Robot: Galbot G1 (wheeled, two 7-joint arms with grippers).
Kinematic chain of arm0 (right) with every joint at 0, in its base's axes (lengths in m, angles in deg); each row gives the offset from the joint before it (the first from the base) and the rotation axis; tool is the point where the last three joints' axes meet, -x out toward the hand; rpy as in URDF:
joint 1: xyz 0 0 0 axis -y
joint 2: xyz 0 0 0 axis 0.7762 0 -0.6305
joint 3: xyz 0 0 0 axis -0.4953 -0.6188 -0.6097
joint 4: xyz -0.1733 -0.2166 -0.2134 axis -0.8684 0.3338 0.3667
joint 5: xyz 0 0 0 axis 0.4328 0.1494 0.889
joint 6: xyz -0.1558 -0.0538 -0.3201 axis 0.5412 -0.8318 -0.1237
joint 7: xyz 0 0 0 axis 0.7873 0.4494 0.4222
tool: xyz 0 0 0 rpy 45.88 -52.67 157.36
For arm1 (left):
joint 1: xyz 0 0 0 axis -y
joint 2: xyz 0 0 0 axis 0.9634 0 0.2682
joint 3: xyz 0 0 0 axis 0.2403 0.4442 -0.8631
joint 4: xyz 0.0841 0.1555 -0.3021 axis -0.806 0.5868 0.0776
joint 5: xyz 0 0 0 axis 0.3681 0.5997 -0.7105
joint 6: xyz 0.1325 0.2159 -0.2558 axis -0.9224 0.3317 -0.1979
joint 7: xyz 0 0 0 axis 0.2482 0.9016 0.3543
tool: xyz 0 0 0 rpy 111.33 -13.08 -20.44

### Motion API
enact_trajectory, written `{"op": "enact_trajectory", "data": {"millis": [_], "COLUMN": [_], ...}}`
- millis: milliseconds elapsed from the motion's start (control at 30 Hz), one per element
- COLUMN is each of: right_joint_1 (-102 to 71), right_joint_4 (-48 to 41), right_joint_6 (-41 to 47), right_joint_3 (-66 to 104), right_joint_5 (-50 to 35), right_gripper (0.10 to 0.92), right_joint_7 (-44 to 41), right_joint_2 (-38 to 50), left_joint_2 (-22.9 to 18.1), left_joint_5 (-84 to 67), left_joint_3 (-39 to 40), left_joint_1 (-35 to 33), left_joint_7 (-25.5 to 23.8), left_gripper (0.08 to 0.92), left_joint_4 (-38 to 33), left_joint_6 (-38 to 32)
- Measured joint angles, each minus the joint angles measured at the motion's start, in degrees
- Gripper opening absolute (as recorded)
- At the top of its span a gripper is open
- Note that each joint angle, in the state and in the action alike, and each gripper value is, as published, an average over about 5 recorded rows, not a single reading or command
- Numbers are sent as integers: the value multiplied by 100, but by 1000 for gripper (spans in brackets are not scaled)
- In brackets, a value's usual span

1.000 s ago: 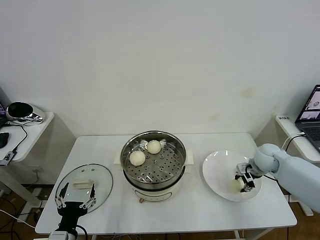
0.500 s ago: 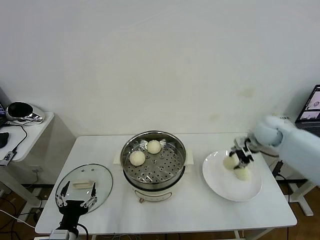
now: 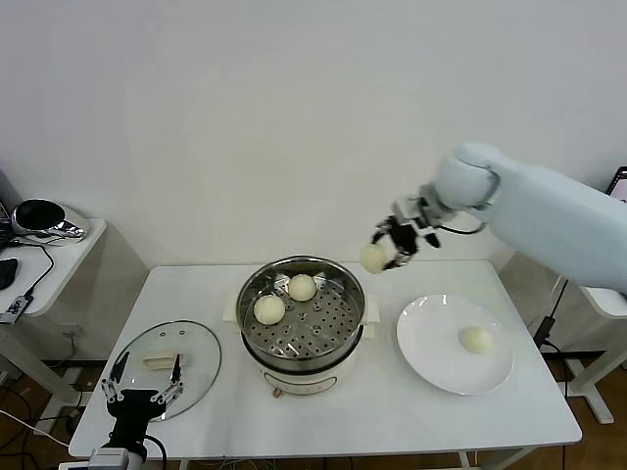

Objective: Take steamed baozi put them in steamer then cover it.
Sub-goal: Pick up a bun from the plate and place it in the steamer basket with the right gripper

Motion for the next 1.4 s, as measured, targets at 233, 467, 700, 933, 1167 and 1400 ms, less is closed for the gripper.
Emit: {"op": "enact_trajectory", "data": {"millis": [233,467,700,933,1167,1400], "right_joint_1": [98,80,-30,-166,-281,-239], "right_joint_4": [-76,-66,-45,15,-11,44], "right_joint_6": [-641,-1243,-1734,-1986,-2188,-2330], "right_joint_3": [-420,-766,-991,-1098,-1120,-1124], "right_joint_5": [-40,241,733,1048,1292,1327], "right_gripper": [590,594,594,595,632,798], "right_joint_7": [89,52,-38,-50,10,68], "right_joint_2": [-811,-1327,-1550,-1690,-1812,-1776], "left_joint_2": [-52,-103,-149,-160,-188,-183], "left_joint_5": [-23,-28,-28,-26,-23,-23], "left_joint_3": [-79,-121,-119,-120,-116,-123], "left_joint_1": [-36,-50,-51,-44,-36,-52], "left_joint_7": [10,18,25,28,30,36], "left_gripper": [823,823,823,823,823,823], "left_joint_4": [-53,-106,-118,-110,-109,-111], "left_joint_6": [-1,-6,-13,-23,-25,-34]}}
